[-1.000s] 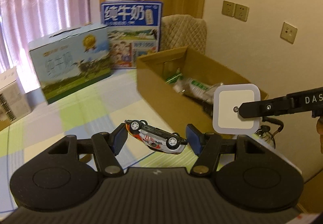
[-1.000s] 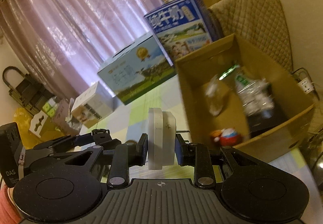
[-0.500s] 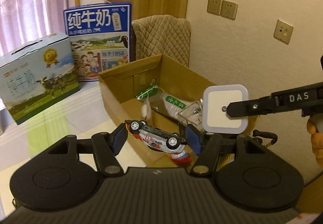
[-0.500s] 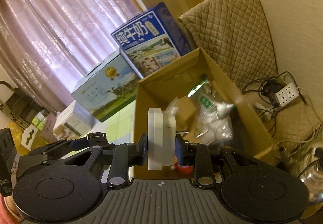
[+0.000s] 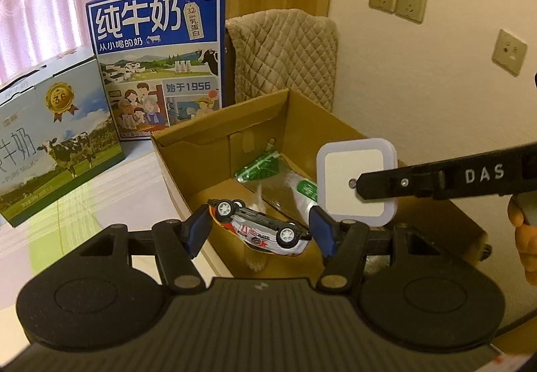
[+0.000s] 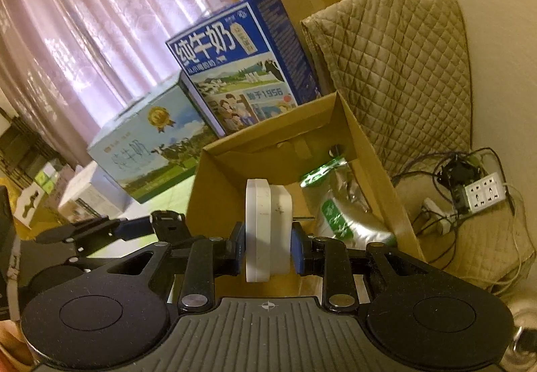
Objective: Organize objects
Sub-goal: 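Carry the toy car and white plug over the cardboard box with both grippers, then open the left gripper to drop the toy car while the right gripper releases the plug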
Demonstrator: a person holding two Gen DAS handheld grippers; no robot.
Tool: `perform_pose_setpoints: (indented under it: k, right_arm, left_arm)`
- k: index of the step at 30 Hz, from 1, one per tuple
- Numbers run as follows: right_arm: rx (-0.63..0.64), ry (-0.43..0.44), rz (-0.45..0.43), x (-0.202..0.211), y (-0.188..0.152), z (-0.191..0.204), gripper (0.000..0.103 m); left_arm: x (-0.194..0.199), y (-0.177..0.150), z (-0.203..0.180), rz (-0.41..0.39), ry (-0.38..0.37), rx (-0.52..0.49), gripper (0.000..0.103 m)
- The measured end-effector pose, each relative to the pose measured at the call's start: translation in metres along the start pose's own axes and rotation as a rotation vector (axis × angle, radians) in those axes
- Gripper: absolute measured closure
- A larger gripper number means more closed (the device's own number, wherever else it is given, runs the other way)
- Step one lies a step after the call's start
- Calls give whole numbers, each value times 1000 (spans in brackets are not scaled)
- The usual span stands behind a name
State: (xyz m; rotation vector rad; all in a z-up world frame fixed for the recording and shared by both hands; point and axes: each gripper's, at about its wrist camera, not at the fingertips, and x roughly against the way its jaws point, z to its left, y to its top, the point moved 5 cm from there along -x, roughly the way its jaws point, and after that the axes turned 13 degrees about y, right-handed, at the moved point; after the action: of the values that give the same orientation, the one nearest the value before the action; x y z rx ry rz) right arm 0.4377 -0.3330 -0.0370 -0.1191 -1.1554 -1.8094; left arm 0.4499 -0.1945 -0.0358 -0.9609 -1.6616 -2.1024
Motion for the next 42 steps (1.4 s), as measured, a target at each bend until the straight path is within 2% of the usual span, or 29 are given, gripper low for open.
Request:
perform_pose_setpoints:
  k: [8, 18, 22, 31, 37, 40, 42]
  right_arm:
    - [27, -17, 57, -43, 21, -23, 78]
    - [11, -22, 83, -78, 40, -49, 78]
    - [12, -19, 90, -85, 42, -53, 78]
    - [0, 3, 60, -88, 49, -55, 78]
    - [14, -1, 50, -81, 53, -51, 77]
    - [24, -8, 48, -75, 51, -49, 71]
    - [31, -12, 43, -69, 49, -47, 62]
  left_arm:
    - [-43, 18, 3, 16, 24, -17, 43]
    - [-89, 34, 8, 42, 65, -40, 45]
    - [-98, 34, 8, 48, 70, -46, 40]
    - [-99, 30, 8, 53, 74, -49, 27]
    - [-92, 28, 7, 47, 66, -52, 23]
    - [-87, 26, 7, 47, 62, -50, 21]
    - [-82, 25, 6, 46, 56, -46, 20]
